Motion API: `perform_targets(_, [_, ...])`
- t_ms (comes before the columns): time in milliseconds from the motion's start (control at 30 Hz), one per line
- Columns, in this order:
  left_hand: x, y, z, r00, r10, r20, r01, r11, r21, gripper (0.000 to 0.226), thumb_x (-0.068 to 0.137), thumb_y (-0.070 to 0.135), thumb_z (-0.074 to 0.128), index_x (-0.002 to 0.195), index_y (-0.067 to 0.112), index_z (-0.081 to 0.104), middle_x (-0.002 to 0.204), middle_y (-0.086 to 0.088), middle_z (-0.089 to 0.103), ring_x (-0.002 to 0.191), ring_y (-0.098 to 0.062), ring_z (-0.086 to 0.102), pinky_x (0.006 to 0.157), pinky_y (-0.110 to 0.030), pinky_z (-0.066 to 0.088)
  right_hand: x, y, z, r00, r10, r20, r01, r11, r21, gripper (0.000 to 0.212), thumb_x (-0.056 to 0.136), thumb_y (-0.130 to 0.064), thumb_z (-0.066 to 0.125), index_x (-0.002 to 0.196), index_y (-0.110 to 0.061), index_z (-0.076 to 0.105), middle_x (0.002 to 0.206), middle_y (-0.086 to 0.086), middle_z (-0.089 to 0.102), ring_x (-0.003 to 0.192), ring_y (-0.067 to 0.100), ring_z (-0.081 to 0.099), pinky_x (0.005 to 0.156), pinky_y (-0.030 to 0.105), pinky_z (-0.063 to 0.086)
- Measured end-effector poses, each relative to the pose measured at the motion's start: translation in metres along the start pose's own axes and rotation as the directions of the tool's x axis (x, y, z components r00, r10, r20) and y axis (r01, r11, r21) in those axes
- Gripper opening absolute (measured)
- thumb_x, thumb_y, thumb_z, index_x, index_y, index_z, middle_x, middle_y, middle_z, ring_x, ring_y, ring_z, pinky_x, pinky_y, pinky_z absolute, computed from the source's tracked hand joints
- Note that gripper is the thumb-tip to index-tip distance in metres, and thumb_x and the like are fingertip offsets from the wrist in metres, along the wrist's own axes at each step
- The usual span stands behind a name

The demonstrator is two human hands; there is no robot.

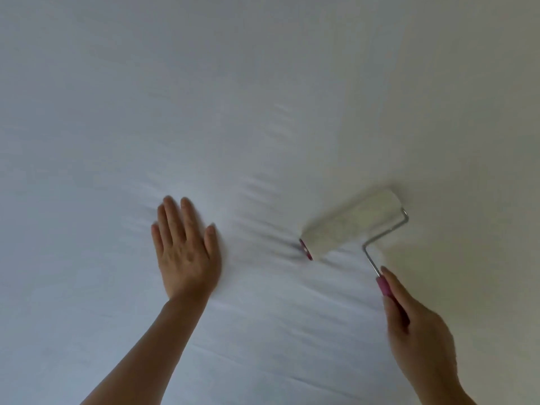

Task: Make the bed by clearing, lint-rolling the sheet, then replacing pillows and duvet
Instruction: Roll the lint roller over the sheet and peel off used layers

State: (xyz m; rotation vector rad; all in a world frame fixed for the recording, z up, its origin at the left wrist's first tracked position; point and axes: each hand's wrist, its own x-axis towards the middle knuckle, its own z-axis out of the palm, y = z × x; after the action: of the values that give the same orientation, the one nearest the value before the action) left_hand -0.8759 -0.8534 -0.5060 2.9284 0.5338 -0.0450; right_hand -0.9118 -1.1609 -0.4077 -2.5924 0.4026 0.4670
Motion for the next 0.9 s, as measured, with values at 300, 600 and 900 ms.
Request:
perform_targets(300, [0.062, -0.006, -0.012, 0.999, 0.036, -0.035, -0.039, 0.993, -0.108, 0.065, 0.101, 0.046, 0.021, 0.153, 0.006, 0.021, 0.159, -0.023, 0.015, 0.147, -0.038, 0.014, 0.119, -0.048, 0.009, -0.002, -0.029, -0.007, 0.998, 0.048, -0.05, -0.046, 0.998, 0.038, 0.046, 0.085, -0.043, 0.042, 0.122, -0.069, 0.041, 0.08, -0.022, 0.066, 0.067, -0.009, 0.053, 0.06, 0.003, 0.039])
perform_targets(600, [0.114, -0.032, -0.006, 0.964, -0.213, -0.16, 0.188, 0.969, -0.159, 0.055, 0.102, 0.027, 0.025, 0.152, 0.004, 0.024, 0.16, -0.02, 0.016, 0.148, -0.035, 0.013, 0.121, -0.042, 0.004, 0.149, -0.225, 0.04, 0.953, -0.299, -0.047, 0.302, 0.946, 0.121, 0.033, 0.1, -0.039, 0.045, 0.131, -0.037, 0.057, 0.079, -0.007, 0.071, 0.066, 0.008, 0.063, 0.061, 0.021, 0.048])
perform_targets(900, [0.117, -0.036, 0.002, 0.956, -0.21, -0.207, 0.181, 0.972, -0.151, 0.053, 0.102, 0.024, 0.025, 0.151, 0.003, 0.028, 0.158, -0.02, 0.022, 0.147, -0.034, 0.018, 0.12, -0.039, 0.004, 0.218, -0.332, 0.063, 0.846, -0.48, 0.233, 0.511, 0.854, -0.099, 0.032, 0.097, -0.021, 0.04, 0.123, -0.028, 0.058, 0.091, 0.003, 0.062, 0.088, 0.031, 0.057, 0.068, 0.029, 0.037])
